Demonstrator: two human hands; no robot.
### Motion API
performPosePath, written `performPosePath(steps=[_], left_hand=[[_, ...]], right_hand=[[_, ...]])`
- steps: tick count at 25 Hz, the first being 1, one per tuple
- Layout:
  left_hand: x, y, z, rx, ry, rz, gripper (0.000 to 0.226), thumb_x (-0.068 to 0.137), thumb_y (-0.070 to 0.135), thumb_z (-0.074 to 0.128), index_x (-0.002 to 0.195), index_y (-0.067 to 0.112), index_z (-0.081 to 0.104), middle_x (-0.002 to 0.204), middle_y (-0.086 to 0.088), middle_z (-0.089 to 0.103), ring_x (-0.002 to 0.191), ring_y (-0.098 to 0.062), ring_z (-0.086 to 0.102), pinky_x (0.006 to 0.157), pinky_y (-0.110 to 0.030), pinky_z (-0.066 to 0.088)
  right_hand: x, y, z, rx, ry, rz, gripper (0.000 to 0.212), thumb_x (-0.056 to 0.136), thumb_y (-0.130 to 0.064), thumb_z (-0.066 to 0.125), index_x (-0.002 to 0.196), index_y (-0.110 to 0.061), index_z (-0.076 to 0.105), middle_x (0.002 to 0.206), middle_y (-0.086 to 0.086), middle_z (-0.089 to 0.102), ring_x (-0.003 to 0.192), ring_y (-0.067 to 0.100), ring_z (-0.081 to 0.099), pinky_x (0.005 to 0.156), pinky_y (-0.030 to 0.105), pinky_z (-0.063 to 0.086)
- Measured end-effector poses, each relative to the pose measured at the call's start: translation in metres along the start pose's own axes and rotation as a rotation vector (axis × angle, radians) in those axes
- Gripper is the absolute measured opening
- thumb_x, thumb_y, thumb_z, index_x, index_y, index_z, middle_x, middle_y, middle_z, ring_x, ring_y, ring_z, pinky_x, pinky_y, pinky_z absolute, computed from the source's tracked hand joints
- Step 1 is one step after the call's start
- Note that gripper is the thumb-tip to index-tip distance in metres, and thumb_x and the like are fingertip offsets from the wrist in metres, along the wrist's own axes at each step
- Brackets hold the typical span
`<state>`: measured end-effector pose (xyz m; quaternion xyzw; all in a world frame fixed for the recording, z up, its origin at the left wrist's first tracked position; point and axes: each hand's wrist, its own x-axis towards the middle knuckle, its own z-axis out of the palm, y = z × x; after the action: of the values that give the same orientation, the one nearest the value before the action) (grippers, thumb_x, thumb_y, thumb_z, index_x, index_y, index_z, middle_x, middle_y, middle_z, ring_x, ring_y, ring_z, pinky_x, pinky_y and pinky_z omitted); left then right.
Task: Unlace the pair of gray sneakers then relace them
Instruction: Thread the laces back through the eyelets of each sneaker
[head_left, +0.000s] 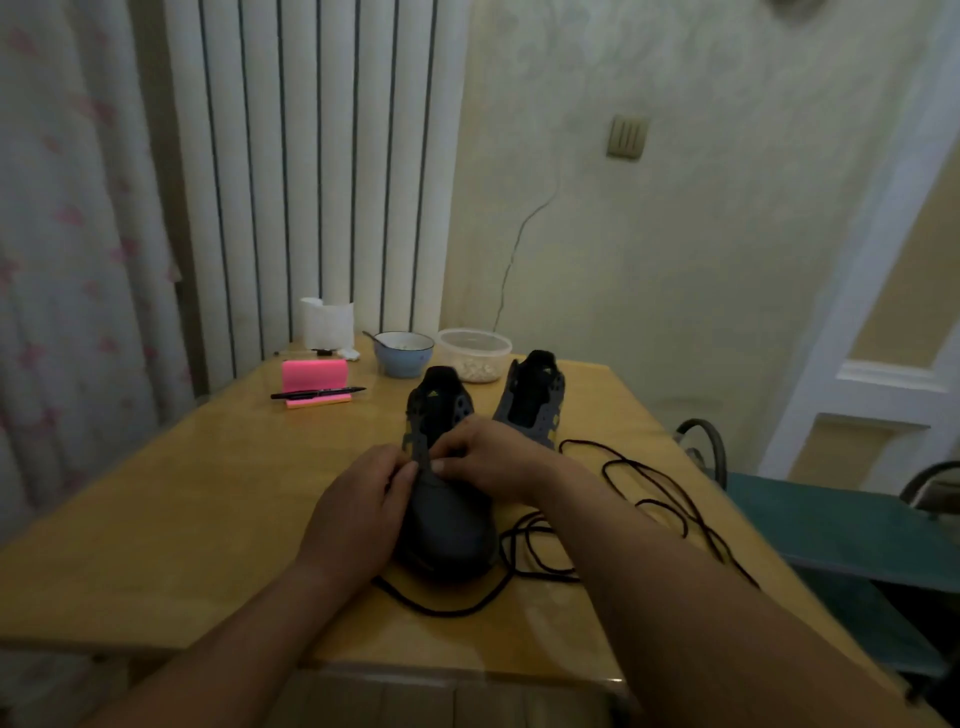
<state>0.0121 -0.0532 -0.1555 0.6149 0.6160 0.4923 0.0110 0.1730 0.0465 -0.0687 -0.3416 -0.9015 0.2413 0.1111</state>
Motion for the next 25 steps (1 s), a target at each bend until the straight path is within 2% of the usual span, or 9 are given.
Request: performPosePath(steps=[3,6,9,13,16,19,20,22,25], left_hand=[[0.003,0.003,-0.002,-0.052,-0.022,-0.054,0.021,0.104,0.029,0.061,0.085,0.026,0.055,0.08,0.009,0.057,0.075,-0.008,0.055,0.063,-0.034,0.046],[0.004,0.002,-0.006,-0.152,-0.013,-0.117,0.019,0.102,0.033,0.066,0.087,0.024,0.057,0.078,0.008,0.061,0.074,-0.008,0.059,0.065,-0.037,0.049],[-0.001,0.009,-0.01,-0.223,-0.105,-0.185,0.027,0.097,0.046,0.069,0.098,0.022,0.055,0.082,0.005,0.063,0.076,-0.01,0.062,0.064,-0.034,0.05],[-0.005,0.02,-0.024,-0.195,-0.245,-0.365,0.041,0.099,0.049,0.067,0.089,0.011,0.056,0.072,-0.001,0.06,0.064,-0.017,0.057,0.058,-0.032,0.043],[0.002,0.04,-0.043,-0.744,-0.321,-0.611,0.038,0.109,0.035,0.047,0.09,0.007,0.065,0.066,-0.007,0.057,0.059,-0.021,0.054,0.058,-0.031,0.044],[0.012,0.058,-0.047,-1.146,-0.231,-0.632,0.035,0.108,0.015,0.038,0.123,0.004,0.067,0.097,-0.017,0.073,0.087,-0.026,0.068,0.073,-0.035,0.059],[0.011,0.062,-0.045,-1.059,-0.21,-0.564,0.033,0.107,0.01,0.041,0.129,0.01,0.065,0.107,-0.015,0.074,0.095,-0.025,0.069,0.077,-0.034,0.061],[0.0,0.06,-0.031,-0.608,-0.192,-0.352,0.031,0.107,0.01,0.052,0.131,0.026,0.064,0.116,0.002,0.073,0.108,-0.015,0.069,0.086,-0.029,0.061],[-0.021,0.051,-0.011,-0.226,-0.186,-0.201,0.038,0.094,0.036,0.074,0.127,0.037,0.057,0.121,0.012,0.056,0.117,-0.012,0.055,0.098,-0.036,0.055]], right_hand=[[0.003,-0.002,-0.003,-0.056,-0.055,0.015,0.016,0.104,-0.027,0.061,0.101,-0.033,0.075,0.1,-0.015,0.069,0.096,0.005,0.063,0.082,0.028,0.047],[0.004,-0.007,0.001,-0.095,-0.069,-0.015,0.028,0.106,-0.023,0.057,0.081,-0.031,0.066,0.087,-0.01,0.064,0.081,0.006,0.059,0.073,0.029,0.044],[0.001,-0.009,0.01,-0.078,-0.005,-0.048,0.027,0.107,-0.019,0.054,0.084,-0.016,0.067,0.087,0.001,0.062,0.076,0.012,0.057,0.066,0.027,0.045],[0.001,-0.009,0.015,-0.167,0.053,-0.04,0.03,0.109,-0.022,0.05,0.101,-0.002,0.071,0.099,0.015,0.067,0.091,0.031,0.063,0.08,0.044,0.053],[0.002,-0.009,0.016,-0.186,0.062,-0.014,0.036,0.109,-0.022,0.048,0.106,0.009,0.066,0.104,0.029,0.065,0.096,0.044,0.06,0.076,0.05,0.051],[-0.001,-0.011,0.017,-0.186,0.037,0.022,0.028,0.108,-0.018,0.046,0.109,-0.002,0.069,0.103,0.019,0.068,0.096,0.036,0.064,0.082,0.047,0.052],[-0.001,-0.012,0.016,-0.176,0.033,0.033,0.025,0.107,-0.016,0.046,0.11,-0.007,0.07,0.104,0.013,0.069,0.097,0.031,0.065,0.085,0.046,0.054],[-0.003,-0.015,0.014,-0.157,0.034,0.065,0.025,0.107,-0.015,0.046,0.108,-0.008,0.07,0.103,0.01,0.068,0.097,0.028,0.064,0.083,0.042,0.051],[-0.003,-0.015,0.012,-0.158,0.053,0.091,0.027,0.109,-0.021,0.048,0.101,-0.006,0.069,0.097,0.011,0.067,0.094,0.031,0.063,0.077,0.039,0.048]])
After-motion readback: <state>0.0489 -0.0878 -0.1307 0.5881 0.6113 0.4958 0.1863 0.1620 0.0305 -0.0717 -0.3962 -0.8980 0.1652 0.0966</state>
